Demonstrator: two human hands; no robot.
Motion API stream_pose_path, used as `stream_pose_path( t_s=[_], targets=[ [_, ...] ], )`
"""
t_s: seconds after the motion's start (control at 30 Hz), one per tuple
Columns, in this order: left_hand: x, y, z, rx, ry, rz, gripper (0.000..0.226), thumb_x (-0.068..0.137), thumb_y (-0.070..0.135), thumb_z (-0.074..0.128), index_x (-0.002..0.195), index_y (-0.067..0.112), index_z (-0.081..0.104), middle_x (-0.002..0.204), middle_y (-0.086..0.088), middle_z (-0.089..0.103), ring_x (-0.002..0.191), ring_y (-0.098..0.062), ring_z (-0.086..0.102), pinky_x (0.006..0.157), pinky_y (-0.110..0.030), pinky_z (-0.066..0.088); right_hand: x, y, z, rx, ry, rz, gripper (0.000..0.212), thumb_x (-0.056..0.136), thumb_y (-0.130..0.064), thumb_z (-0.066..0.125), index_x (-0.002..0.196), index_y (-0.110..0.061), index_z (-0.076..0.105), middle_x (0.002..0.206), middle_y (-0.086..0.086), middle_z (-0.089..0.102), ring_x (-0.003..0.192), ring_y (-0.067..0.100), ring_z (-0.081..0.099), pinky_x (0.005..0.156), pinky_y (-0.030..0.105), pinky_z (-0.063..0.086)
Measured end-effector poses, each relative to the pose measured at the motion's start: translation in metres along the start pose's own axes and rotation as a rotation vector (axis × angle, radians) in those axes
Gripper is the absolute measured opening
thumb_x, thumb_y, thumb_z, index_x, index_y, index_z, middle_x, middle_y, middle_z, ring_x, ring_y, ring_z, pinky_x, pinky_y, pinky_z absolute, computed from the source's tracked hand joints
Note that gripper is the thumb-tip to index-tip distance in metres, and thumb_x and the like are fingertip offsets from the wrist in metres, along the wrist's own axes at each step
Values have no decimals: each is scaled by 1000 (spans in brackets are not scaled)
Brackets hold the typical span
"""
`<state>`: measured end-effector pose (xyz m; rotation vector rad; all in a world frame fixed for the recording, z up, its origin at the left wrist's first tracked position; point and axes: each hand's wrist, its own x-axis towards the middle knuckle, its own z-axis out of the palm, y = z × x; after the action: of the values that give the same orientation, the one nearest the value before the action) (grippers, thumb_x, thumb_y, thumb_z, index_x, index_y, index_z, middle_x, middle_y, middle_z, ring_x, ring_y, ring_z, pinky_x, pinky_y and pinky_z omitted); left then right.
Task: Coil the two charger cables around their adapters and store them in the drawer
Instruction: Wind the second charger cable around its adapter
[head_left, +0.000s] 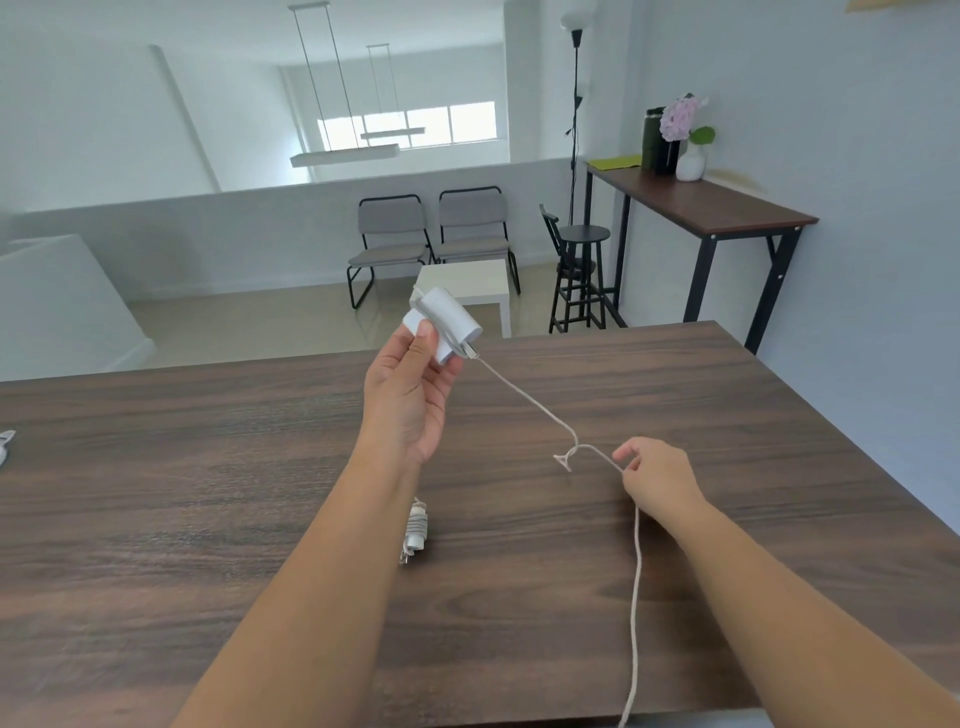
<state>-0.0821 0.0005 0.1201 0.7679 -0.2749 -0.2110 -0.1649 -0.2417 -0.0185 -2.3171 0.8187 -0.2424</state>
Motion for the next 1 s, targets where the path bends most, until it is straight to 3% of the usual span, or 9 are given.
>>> stream_pose_path(
  t_s=[0.27, 0.37, 0.57, 0.67, 0.77, 0.83, 0.9, 0.93, 1.0],
  targets=[
    [24, 27, -8, -93, 121, 170, 14, 95, 11, 58, 107, 9, 65, 89, 1, 72, 82, -13, 63, 68, -20, 55, 17, 15, -21, -163, 59, 146, 24, 79, -6, 54, 89, -26, 63, 108, 12, 64, 101, 34, 61, 84, 35, 51],
    [30, 24, -18, 23, 156, 214, 15, 95, 11, 59, 108, 12, 66, 92, 2, 69, 83, -11, 61, 71, -20, 54, 24, 20, -28, -189, 90, 177, 25, 82, -7, 51, 97, -27, 56, 108, 12, 59, 103, 33, 56, 85, 36, 49],
    [28, -11, -21, 172, 118, 95, 30, 93, 9, 59, 123, 7, 60, 104, -3, 69, 89, -12, 66, 70, -21, 55, 24, 7, -16, -194, -23, 85, 35, 86, -19, 52, 115, -34, 61, 119, 9, 62, 112, 31, 53, 98, 35, 44],
    [22, -30, -10, 146, 66, -35, 33, 90, 9, 61, 122, 7, 61, 108, -7, 69, 89, -13, 68, 70, -22, 56, 7, -34, -8, 148, -80, -183, 29, 96, -29, 52, 122, -25, 63, 121, -3, 66, 118, 17, 55, 101, 27, 38],
    [19, -42, 5, 141, 27, -105, 31, 90, 9, 61, 121, 6, 61, 104, -6, 68, 84, -12, 68, 69, -21, 55, -21, -84, 1, 737, -398, -191, 34, 102, -36, 39, 131, -28, 54, 123, -4, 66, 124, 12, 52, 104, 28, 32],
    [21, -45, 10, 137, 14, -105, 29, 91, 9, 61, 121, 6, 61, 103, -6, 67, 84, -11, 67, 69, -21, 56, -30, -101, 5, 1028, -585, -100, 32, 103, -35, 37, 131, -26, 50, 98, 11, 72, 102, 21, 64, 94, 35, 44],
    [26, -41, 11, 142, 16, -86, 28, 92, 9, 61, 119, 7, 61, 102, -6, 67, 83, -11, 67, 68, -20, 56, -36, -110, 2, 1218, -661, 9, 25, 101, -24, 43, 124, -19, 51, 65, 10, 57, 59, 20, 60, 58, 28, 49],
    [29, -37, 9, 151, 23, -75, 27, 92, 10, 61, 119, 7, 61, 101, -5, 67, 81, -10, 66, 66, -19, 55, -39, -111, -1, 1236, -657, 48, 21, 100, -20, 46, 120, -16, 52, 57, 4, 46, 45, 15, 47, 43, 23, 38],
    [34, -31, 5, 165, 45, -53, 27, 93, 10, 61, 119, 8, 61, 100, -5, 66, 79, -9, 65, 62, -17, 54, -41, -109, -4, 1073, -600, 39, 17, 101, -19, 45, 113, -13, 56, 53, -1, 34, 36, 8, 26, 36, 17, 17]
  ],
)
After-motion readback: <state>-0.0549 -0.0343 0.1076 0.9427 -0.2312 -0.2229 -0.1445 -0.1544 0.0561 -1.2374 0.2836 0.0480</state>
